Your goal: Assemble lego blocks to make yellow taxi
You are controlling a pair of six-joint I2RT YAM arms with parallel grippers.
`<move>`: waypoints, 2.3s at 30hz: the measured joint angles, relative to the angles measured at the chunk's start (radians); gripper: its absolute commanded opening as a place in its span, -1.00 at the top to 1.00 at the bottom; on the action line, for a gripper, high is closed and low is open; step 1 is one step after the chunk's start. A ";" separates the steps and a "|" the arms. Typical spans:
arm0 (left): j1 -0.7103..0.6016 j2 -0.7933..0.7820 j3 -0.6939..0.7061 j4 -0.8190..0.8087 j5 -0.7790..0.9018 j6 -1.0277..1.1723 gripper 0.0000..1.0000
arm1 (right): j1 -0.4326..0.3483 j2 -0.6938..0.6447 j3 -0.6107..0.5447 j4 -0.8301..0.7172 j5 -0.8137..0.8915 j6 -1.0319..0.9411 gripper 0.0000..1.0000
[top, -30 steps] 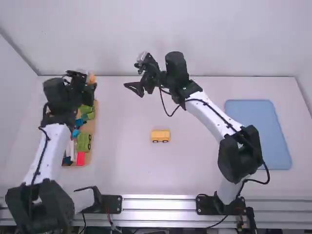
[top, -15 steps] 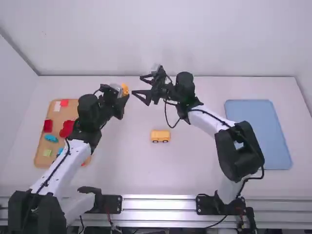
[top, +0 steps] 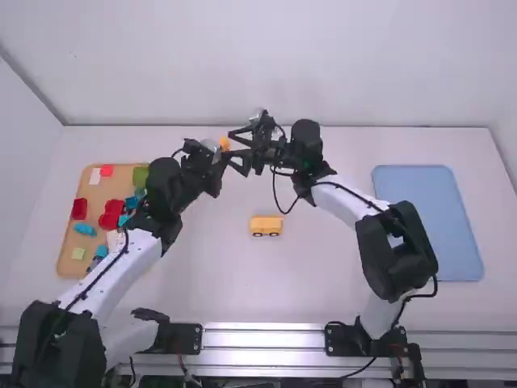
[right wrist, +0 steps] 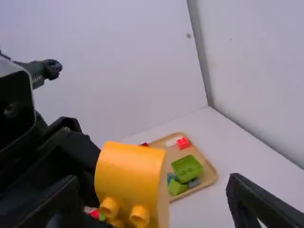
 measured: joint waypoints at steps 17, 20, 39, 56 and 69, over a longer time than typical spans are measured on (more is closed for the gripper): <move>-0.055 0.127 -0.002 0.147 -0.078 -0.041 0.96 | -0.017 -0.004 -0.057 0.011 0.103 -0.023 -0.12; -0.055 0.127 -0.002 0.147 -0.080 -0.043 0.96 | -0.017 -0.005 -0.057 0.008 0.101 -0.031 -0.05; -0.056 0.127 -0.003 0.147 -0.058 -0.045 -0.64 | -0.016 -0.006 -0.060 0.033 0.085 -0.056 0.54; -0.058 0.127 -0.002 -0.004 -0.016 -0.055 -0.98 | -0.039 -0.278 -0.016 -0.842 0.569 -0.332 0.69; -0.033 0.099 -0.002 -0.089 0.124 0.067 -0.98 | -0.009 -0.257 0.185 -1.635 0.825 -0.777 0.68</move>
